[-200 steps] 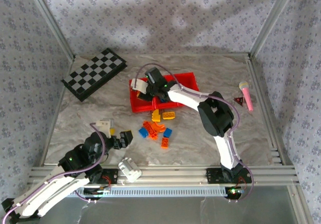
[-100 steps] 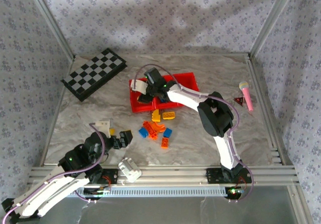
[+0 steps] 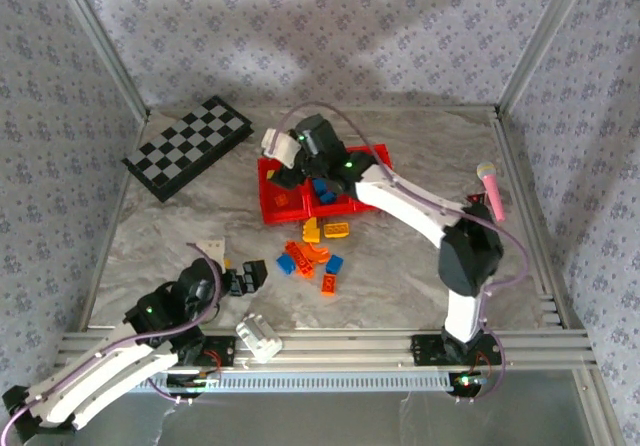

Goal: Sort the legos into containers by color
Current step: Place the lego in the container, then pick up the lego from the bottom-center of the table.

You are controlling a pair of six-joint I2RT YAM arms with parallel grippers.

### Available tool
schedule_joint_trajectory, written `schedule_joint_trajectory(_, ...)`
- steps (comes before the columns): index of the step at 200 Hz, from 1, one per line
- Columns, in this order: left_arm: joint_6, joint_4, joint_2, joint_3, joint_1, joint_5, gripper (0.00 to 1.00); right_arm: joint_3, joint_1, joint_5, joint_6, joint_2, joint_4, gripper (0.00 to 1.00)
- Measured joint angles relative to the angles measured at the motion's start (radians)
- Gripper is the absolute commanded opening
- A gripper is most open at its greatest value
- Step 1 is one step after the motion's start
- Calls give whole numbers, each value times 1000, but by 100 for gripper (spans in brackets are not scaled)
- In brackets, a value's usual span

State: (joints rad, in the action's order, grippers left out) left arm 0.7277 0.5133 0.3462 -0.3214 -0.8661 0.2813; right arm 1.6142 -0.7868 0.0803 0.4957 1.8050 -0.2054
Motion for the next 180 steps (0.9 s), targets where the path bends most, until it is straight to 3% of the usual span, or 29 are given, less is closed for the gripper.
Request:
schedule_joint_trajectory(27,0,-31,55,0,0,-1,100,-15,24,-69,-186,-139,-48,82)
schedule_joint_trajectory(36,0,-43,63,0,0,-1,100,-15,45,-86,-265,-177,-85,95)
schedule_joint_trajectory(42,0,-51,68,0,0,-1,100,-15,64,-93,-319,-199,-114,98)
schedule_joint_trajectory(72,-2,-92,90,0,0,0,100,-90,226,-52,-652,-325,-253,97)
schedule_joint_trajectory(92,-9,-114,118,0,0,-1,100,-251,354,13,-866,-428,-296,95)
schedule_joint_trajectory(108,-16,-126,142,0,0,-1,100,-386,389,26,-1008,-496,-330,94)
schedule_joint_trajectory(136,-30,-142,163,0,0,-1,100,-584,310,35,-1224,-577,-369,92)
schedule_joint_trajectory(180,-47,-165,167,0,0,-1,100,-731,18,-56,-1539,-549,-349,92)
